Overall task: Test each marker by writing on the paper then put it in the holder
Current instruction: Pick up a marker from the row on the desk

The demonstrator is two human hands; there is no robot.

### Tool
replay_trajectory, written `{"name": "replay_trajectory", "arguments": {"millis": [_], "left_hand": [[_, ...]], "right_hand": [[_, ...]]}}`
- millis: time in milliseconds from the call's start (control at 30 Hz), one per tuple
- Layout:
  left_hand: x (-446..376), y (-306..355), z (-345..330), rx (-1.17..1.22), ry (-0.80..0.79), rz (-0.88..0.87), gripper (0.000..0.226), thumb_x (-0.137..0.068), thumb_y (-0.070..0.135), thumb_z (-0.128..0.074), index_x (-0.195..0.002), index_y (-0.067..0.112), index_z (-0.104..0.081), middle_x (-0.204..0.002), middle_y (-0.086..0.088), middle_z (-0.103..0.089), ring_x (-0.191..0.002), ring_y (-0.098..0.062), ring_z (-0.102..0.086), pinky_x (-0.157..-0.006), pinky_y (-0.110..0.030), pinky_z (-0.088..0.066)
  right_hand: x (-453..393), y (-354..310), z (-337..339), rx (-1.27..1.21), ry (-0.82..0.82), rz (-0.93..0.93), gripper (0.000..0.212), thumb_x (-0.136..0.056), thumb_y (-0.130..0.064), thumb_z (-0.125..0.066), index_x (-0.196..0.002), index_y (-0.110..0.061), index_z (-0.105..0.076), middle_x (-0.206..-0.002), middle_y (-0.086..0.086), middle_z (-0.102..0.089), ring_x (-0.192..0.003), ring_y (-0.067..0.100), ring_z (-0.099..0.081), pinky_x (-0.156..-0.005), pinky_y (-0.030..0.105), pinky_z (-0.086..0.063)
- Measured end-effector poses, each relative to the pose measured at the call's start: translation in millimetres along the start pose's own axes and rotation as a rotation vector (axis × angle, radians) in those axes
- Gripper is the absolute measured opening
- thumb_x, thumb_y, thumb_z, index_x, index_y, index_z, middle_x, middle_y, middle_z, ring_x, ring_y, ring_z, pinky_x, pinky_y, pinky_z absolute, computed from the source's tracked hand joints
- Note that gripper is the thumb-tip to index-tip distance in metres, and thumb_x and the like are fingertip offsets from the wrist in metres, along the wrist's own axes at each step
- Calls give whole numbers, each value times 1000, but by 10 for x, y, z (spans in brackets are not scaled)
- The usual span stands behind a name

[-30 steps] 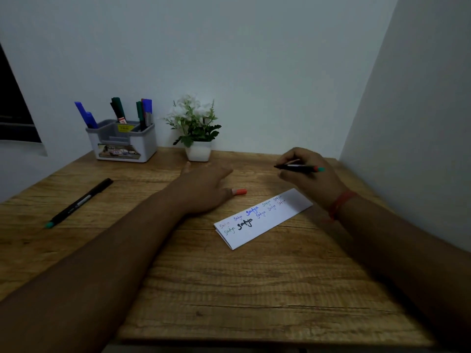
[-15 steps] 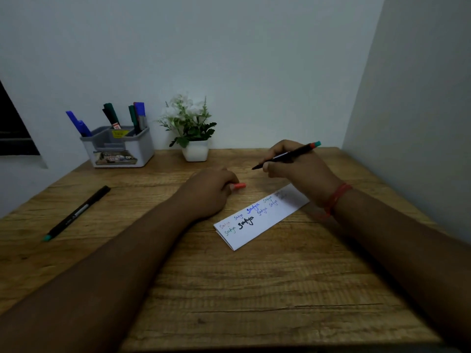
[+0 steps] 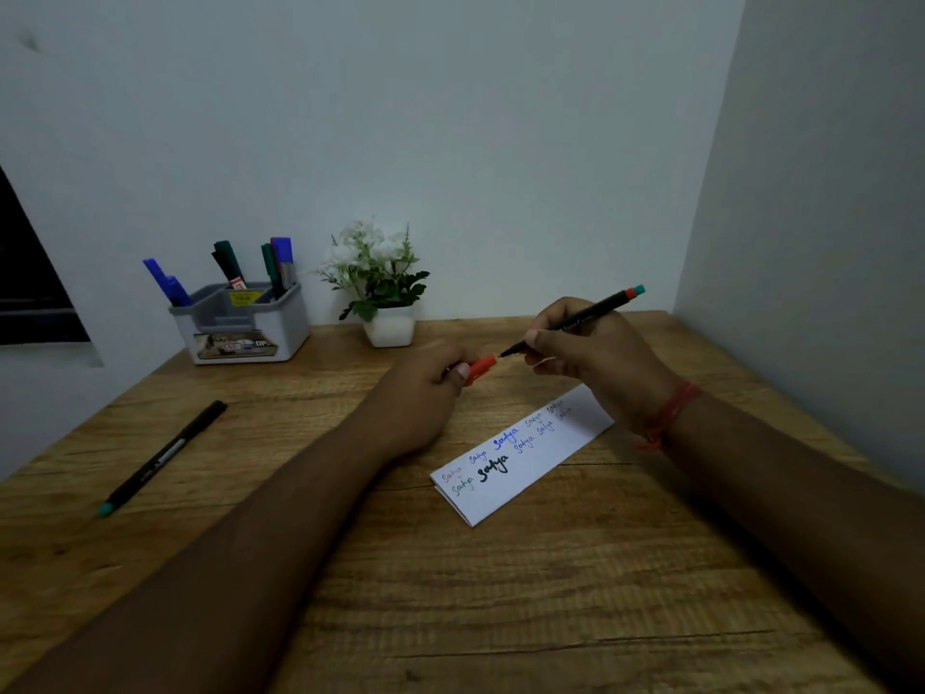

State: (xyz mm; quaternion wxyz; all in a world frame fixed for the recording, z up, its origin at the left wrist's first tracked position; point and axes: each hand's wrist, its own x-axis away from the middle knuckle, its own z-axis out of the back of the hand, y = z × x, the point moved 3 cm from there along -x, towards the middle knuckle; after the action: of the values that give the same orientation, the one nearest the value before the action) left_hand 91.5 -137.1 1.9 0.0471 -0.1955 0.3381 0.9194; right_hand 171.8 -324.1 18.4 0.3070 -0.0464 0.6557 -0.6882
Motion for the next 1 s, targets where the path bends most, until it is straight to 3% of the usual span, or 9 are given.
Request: {"name": "replay_trajectory", "arguments": {"millis": [167, 300, 533, 767, 867, 1000], "left_hand": [[15, 52, -2, 5, -34, -25, 25, -104, 18, -45, -103, 38, -61, -92, 10, -60, -87, -8, -54, -75, -30, -42], [15, 62, -9, 20, -34, -67, 23, -103, 16, -47, -101, 32, -63, -92, 5, -60, -87, -13, -55, -75, -32, -42], [41, 137, -16, 111, -22, -112, 27, -101, 14, -53, -94, 38, -63, -86, 14, -58, -85, -7, -55, -76, -29, -43], [73, 218, 4, 125, -9, -67, 31, -99, 14, -56, -87, 41, -63, -86, 13, -65, -85, -14, -63, -81, -39, -51], [81, 233, -1, 164, -22, -56, 34, -99, 12, -55, -84, 41, -64, -82, 13, -66, -83, -10, -63, -79, -32, -51], [78, 249, -9, 207, -7, -63, 32, -102, 14, -53, -84, 39, -63, -77, 14, -64, -73, 6, -58, -64, -9, -41]], "right_hand": [[8, 9, -14, 49, -14, 3, 8, -92, -10, -70, -94, -3, -65, -90, 11, -74, -87, 22, -72, -84, 40, -60], [25, 8, -36, 30, -54, 20, 13, -90, -8, -72, -92, -8, -60, -87, 9, -72, -85, 23, -71, -81, 40, -59], [69, 59, -124, -68, -88, 2, 17, -88, -10, -75, -89, -8, -58, -77, 3, -61, -76, 17, -61, -76, 35, -56], [103, 82, -225, -220, -98, -2, 23, -90, 0, -68, -78, -7, -50, -64, 7, -51, -61, 17, -50, -58, 29, -46], [99, 90, -257, -254, -120, -3, 23, -91, 0, -66, -78, -8, -49, -65, 8, -53, -61, 17, -50, -58, 29, -46], [66, 79, -247, -222, -109, -5, 18, -93, -8, -66, -81, -9, -53, -70, 8, -59, -63, 16, -54, -59, 28, -49]]}}
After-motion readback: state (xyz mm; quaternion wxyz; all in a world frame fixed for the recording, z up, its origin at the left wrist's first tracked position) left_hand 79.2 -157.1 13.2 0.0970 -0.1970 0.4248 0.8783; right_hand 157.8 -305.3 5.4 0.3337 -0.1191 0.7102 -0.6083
